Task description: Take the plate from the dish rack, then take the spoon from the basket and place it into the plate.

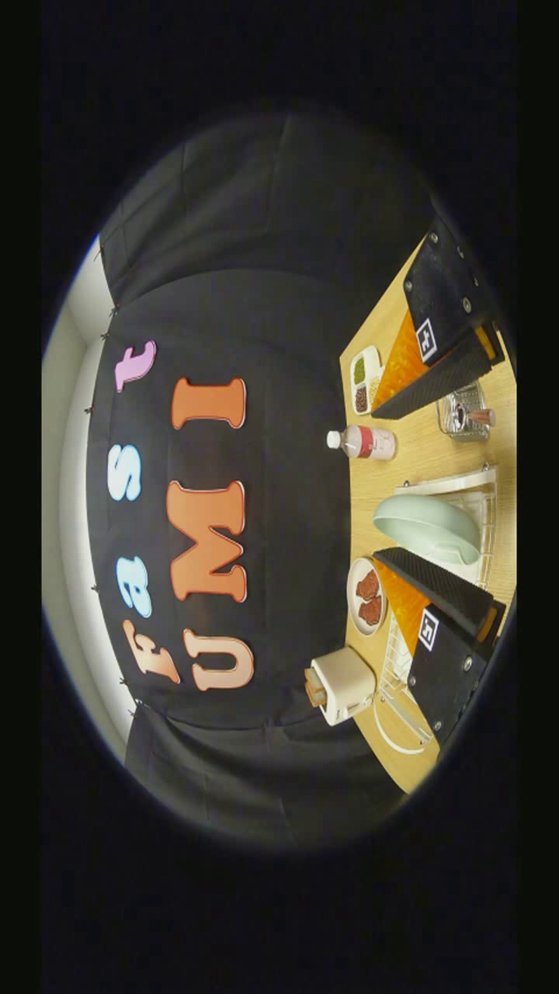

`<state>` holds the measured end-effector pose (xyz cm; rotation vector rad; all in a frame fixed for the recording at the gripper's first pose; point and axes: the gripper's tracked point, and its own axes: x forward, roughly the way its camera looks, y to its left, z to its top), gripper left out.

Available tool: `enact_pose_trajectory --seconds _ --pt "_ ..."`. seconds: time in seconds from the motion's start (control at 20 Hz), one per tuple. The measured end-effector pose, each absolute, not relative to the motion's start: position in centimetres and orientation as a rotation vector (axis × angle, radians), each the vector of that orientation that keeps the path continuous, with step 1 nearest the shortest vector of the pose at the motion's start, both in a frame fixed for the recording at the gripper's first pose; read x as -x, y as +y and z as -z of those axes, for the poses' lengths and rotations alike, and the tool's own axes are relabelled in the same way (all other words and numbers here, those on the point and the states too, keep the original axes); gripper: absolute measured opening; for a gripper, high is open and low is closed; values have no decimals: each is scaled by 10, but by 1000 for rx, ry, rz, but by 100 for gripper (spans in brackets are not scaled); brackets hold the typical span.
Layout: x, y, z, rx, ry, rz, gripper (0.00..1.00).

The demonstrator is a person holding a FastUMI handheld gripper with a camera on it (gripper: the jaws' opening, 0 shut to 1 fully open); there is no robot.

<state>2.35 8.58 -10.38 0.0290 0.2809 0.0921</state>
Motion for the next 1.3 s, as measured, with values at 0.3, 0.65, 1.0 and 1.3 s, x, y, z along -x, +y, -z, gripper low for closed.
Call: enact_pose_trajectory --seconds 0.3,0.65,1.0,1.3 --pt "-38 92 146 1 395 -76 99" --pt "-47 114 182 -47 518 -99 92" --pt "-47 125 208 -56 632 -54 39" --pt "-48 113 201 -28 658 53 24"
